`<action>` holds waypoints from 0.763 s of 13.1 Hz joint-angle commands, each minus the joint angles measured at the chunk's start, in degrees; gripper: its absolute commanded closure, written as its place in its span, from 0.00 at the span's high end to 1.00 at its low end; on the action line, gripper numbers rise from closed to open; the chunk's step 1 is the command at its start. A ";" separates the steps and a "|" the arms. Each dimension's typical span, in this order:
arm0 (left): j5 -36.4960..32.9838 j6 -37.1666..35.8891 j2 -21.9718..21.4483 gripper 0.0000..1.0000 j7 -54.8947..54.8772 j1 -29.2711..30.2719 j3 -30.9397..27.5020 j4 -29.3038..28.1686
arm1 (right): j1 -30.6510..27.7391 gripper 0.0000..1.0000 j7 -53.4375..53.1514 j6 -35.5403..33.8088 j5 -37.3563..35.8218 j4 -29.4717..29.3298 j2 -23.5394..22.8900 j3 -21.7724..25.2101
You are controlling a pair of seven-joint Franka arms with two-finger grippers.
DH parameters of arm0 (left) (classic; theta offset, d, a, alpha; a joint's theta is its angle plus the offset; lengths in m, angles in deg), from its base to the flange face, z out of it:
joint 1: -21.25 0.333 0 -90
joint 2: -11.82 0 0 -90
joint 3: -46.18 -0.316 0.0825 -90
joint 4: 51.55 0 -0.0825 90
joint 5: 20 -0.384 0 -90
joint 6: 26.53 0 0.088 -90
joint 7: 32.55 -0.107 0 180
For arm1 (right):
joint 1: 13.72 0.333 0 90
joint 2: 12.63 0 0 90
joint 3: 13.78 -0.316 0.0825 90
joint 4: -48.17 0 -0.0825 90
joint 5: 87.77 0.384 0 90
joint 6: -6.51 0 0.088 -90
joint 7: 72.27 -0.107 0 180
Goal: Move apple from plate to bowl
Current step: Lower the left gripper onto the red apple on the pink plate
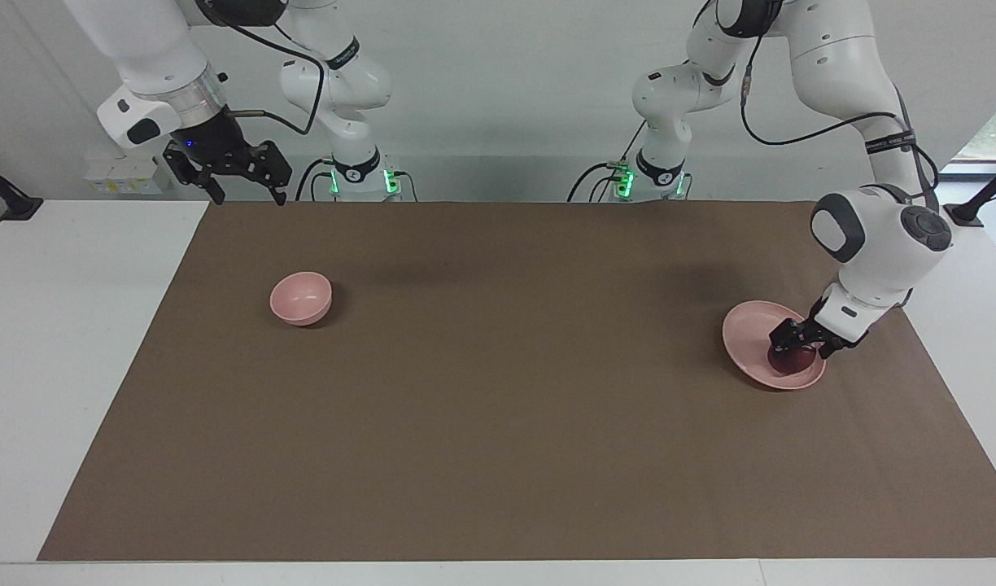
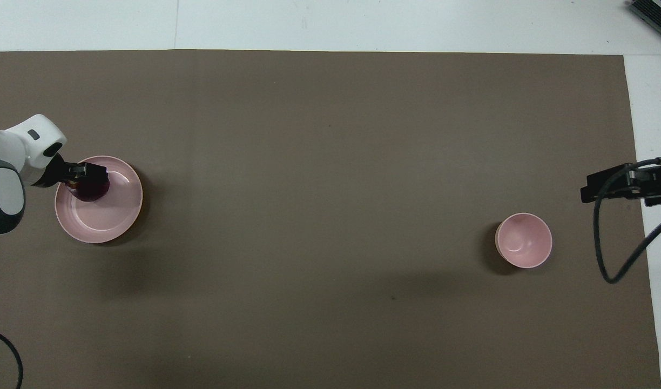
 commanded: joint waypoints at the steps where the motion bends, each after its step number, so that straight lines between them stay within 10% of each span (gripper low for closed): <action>1: -1.17 3.77 -0.24 1.00 -0.12 0.49 0.29 -2.36 | -0.31 1.00 -1.04 0.48 1.23 1.62 1.48 -0.19; 7: -1.17 2.90 -0.33 0.97 -0.29 0.49 0.29 -2.80 | -0.14 1.00 -1.04 0.39 1.76 1.62 1.57 -0.54; 9: -1.09 2.02 -0.41 0.12 -0.20 0.75 0.29 -2.80 | -0.14 1.00 -1.13 0.22 2.72 1.62 1.48 -0.63; 10: -1.17 0.62 -0.50 0.00 -0.38 0.84 0.29 -2.80 | -0.14 1.00 -1.22 0.13 3.60 1.62 1.48 -0.63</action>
